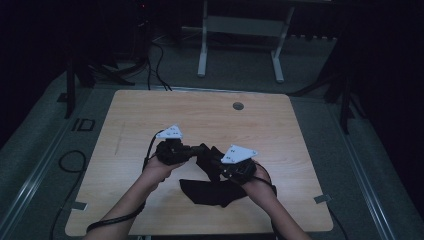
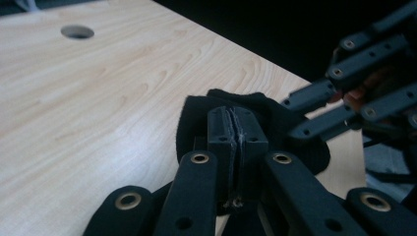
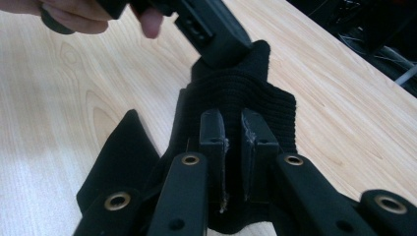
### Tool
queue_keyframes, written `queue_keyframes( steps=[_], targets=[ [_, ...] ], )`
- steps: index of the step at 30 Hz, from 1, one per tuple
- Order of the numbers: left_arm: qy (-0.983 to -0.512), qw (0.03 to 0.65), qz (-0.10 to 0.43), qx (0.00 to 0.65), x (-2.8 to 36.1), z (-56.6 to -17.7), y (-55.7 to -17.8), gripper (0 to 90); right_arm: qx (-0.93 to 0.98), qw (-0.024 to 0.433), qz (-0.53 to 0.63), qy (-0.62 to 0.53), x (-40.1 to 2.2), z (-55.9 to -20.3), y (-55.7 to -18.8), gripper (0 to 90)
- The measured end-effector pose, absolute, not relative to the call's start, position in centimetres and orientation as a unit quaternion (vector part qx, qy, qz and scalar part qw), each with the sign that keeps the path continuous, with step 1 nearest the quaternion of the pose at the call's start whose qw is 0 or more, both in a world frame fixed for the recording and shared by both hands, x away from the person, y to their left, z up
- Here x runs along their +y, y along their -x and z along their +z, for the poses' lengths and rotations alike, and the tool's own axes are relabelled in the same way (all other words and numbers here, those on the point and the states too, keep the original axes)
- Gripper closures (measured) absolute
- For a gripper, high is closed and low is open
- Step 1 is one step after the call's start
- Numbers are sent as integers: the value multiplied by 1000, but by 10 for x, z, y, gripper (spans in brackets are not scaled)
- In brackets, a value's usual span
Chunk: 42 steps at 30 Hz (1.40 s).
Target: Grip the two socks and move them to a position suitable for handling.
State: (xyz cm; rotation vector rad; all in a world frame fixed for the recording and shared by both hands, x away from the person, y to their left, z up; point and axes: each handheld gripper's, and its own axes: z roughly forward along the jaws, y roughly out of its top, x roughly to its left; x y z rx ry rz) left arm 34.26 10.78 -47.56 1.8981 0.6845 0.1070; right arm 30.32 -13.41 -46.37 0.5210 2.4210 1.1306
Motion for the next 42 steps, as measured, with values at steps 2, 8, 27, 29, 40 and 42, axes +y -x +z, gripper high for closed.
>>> queue_keyframes(
  steps=[2,8,27,29,40,42],
  targets=[
    [-796,526,56,294,108,-473,-340,884,866,210,412,-192,-136,-463,-303,813],
    [-808,501,101,294,105,-469,-333,887,858,210,424,-198,-142,-458,-306,814],
    [-824,436,141,334,125,-477,-328,891,843,220,432,-235,-161,-451,-314,836],
    [-829,422,150,336,124,-476,-329,891,842,217,436,-231,-160,-451,-313,836],
    [-844,379,115,363,109,-518,-364,888,856,196,390,-277,-157,-492,-339,836],
    [-844,376,116,364,106,-519,-368,888,855,189,388,-287,-159,-499,-345,836]
  ],
)
